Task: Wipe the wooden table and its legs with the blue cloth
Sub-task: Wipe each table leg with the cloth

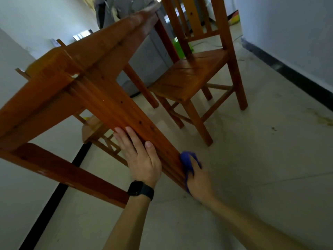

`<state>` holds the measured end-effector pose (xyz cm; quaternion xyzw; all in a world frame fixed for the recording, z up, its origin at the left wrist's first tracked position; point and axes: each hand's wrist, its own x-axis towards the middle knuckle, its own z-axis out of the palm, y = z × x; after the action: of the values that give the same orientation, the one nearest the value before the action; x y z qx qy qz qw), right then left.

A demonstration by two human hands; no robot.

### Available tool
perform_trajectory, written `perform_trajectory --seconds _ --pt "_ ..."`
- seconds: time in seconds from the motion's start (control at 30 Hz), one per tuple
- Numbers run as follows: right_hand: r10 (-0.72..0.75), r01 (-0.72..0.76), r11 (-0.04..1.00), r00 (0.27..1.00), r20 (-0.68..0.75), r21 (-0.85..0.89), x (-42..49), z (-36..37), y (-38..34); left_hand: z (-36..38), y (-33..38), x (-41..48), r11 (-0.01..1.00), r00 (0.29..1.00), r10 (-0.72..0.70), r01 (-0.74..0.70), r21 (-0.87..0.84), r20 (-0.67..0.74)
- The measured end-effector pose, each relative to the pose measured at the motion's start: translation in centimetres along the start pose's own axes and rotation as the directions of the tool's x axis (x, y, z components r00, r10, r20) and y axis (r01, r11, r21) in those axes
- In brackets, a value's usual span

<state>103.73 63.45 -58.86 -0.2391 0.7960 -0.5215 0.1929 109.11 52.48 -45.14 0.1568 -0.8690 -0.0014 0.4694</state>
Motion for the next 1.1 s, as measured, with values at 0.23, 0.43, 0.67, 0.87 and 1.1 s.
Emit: perform_trajectory --seconds 0.23,0.43,0.67,0.87,1.1 --pt "-0.19 0.183 0.892 0.982 -0.024 0.414 4.0 -8.5 -9.9 0.2 -0.4 0.2 1.0 0.999 0.028 -0.028 0.007 -0.024" --pt "-0.596 0.6 0.79 0.8 -0.07 0.124 1.5 -7.4 -15.3 -0.1 -0.7 0.2 0.998 0.998 0.057 -0.057 0.029 -0.017" --pt "0.17 -0.225 0.973 0.849 0.501 0.05 3.3 -3.7 2.9 -0.5 -0.1 -0.3 0.997 0.999 -0.019 0.017 0.077 0.026" --pt "-0.081 -0.004 0.892 0.982 0.168 0.453 4.4 -8.9 -8.3 -0.1 -0.1 0.2 0.996 0.999 0.03 -0.028 0.079 -0.022" --pt "-0.38 0.409 0.905 0.901 -0.207 0.115 0.3 -2.5 -8.6 0.0 -0.3 -0.2 0.999 1.0 -0.011 0.011 0.034 -0.009"
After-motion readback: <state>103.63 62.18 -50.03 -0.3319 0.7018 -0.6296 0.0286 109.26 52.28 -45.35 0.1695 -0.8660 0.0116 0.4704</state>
